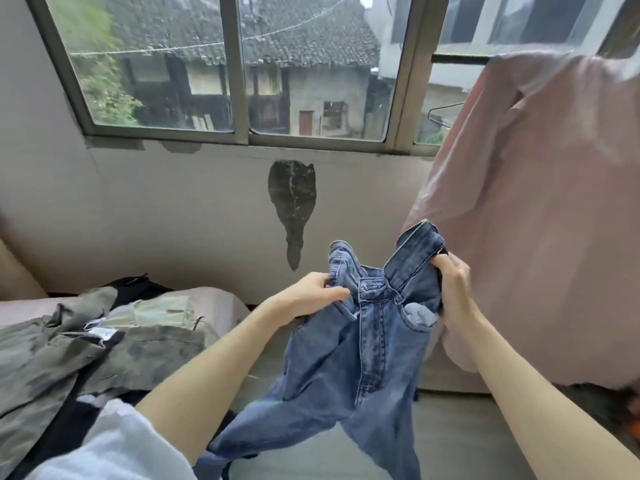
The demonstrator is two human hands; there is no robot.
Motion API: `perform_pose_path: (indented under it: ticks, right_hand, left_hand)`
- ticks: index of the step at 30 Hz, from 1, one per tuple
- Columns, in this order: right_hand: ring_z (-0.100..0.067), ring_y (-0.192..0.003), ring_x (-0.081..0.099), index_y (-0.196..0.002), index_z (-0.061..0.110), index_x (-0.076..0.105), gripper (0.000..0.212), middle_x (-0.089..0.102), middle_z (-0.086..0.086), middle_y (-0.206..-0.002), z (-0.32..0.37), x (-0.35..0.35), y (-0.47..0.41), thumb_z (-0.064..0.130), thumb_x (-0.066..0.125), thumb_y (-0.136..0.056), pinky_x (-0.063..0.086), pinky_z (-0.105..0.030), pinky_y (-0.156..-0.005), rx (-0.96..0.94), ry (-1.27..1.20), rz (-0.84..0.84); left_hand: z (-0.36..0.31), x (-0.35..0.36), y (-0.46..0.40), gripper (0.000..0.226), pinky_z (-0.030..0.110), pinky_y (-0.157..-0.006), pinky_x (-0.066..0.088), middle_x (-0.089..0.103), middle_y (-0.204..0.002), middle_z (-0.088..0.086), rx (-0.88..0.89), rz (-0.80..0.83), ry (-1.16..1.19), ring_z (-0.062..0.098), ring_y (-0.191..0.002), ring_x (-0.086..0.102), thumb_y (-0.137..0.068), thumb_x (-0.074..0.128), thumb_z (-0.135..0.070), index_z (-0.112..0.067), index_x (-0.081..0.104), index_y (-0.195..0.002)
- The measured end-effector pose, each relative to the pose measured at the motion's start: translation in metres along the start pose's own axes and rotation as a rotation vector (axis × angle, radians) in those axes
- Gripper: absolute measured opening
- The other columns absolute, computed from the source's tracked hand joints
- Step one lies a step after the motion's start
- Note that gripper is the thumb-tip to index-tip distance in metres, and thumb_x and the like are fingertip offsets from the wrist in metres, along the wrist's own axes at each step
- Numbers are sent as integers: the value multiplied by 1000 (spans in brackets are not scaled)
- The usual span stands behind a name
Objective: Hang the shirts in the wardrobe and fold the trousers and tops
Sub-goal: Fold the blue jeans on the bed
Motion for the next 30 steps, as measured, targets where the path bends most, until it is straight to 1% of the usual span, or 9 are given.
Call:
perform_pose_path:
  ticks: [3, 6, 11, 15, 18, 22, 26, 28, 30]
  right_hand:
    - [-6, -52, 52, -68, 18, 64, 32, 59, 4, -59, 5, -22, -7, 0, 45, -87, 43, -16, -46, -76, 140, 29]
    - [3, -58, 49, -77, 19, 59, 30, 55, 6, -69, 36, -63, -26, -3, 43, -90, 41, -10, -56, -247, 196, -210]
    - [-15, -75, 42, -87, -1, 56, 13, 51, -6, -82, 77, -101, -70, -4, 44, -86, 37, -16, -61, -337, 275, -368]
    - [-18, -88, 49, -104, -3, 58, 31, 56, -8, -94, 71, -127, -83, -19, 43, -82, 42, -7, -60, -236, 423, -182]
    - [-20, -87, 50, -90, 3, 63, 27, 59, -11, -89, 52, -150, -78, -19, 50, -80, 44, -33, -73, -227, 600, -109]
    - [-19, -73, 49, -78, 13, 63, 24, 59, -2, -73, 57, -150, -74, -9, 56, -83, 44, -25, -59, -208, 421, -286]
    - [-15, -60, 60, -63, 15, 58, 21, 62, 2, -64, 82, -101, -69, -2, 63, -76, 51, -19, -58, -120, -423, 175]
    - [-13, -65, 62, -61, 18, 65, 28, 63, 1, -69, 104, -70, -57, 30, 88, -51, 51, -19, -66, -50, -477, 486]
    - [-12, -67, 63, -66, 16, 69, 27, 66, 0, -72, 115, -35, -41, 32, 88, -54, 53, -21, -69, 3, -317, 746]
  left_hand:
    - [-7, 8, -9, 13, 30, -85, 52, 69, -98, 4, 87, -170, 364, 14, -89, 64, -95, 52, -18, -17, 64, -100]
    - [-33, -18, -20, 14, 28, -71, 57, 72, -88, 2, 148, -322, 661, 16, -79, 68, -93, 53, -23, -14, 64, -94]
    - [-100, -39, -37, 13, 39, -84, 54, 69, -99, 10, 289, -309, 557, 25, -88, 65, -91, 58, -20, -9, 63, -95]
    - [-108, -37, -37, 21, 30, -77, 57, 70, -94, 5, 298, -317, 329, 16, -81, 66, -90, 59, -16, -4, 63, -107]
    - [-96, -36, -26, 20, 26, -70, 58, 72, -88, 1, 349, -260, 417, 14, -78, 67, -88, 58, -7, -6, 63, -107]
    - [-106, -38, -9, 24, 27, -76, 53, 71, -96, 5, 474, -37, 469, 18, -88, 66, -81, 61, -8, -9, 63, -105]
    - [-130, -29, 10, 23, 33, -81, 53, 69, -101, 7, 476, 305, 484, 22, -93, 65, -82, 65, -13, -13, 69, -104]
    - [-136, -17, 17, 29, 33, -82, 52, 69, -101, 8, 442, 386, 405, 22, -93, 65, -78, 73, -20, -12, 68, -105]
    - [-139, -1, 16, 22, 29, -81, 51, 68, -98, 6, 485, 272, 262, 18, -91, 64, -82, 67, -11, -8, 66, -104]
Point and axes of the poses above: each hand's wrist, its own y-axis away from the middle knuckle, its own x-axis out of the palm, z = x × y, the point moved 4 cm from there along -y, towards the middle knuckle
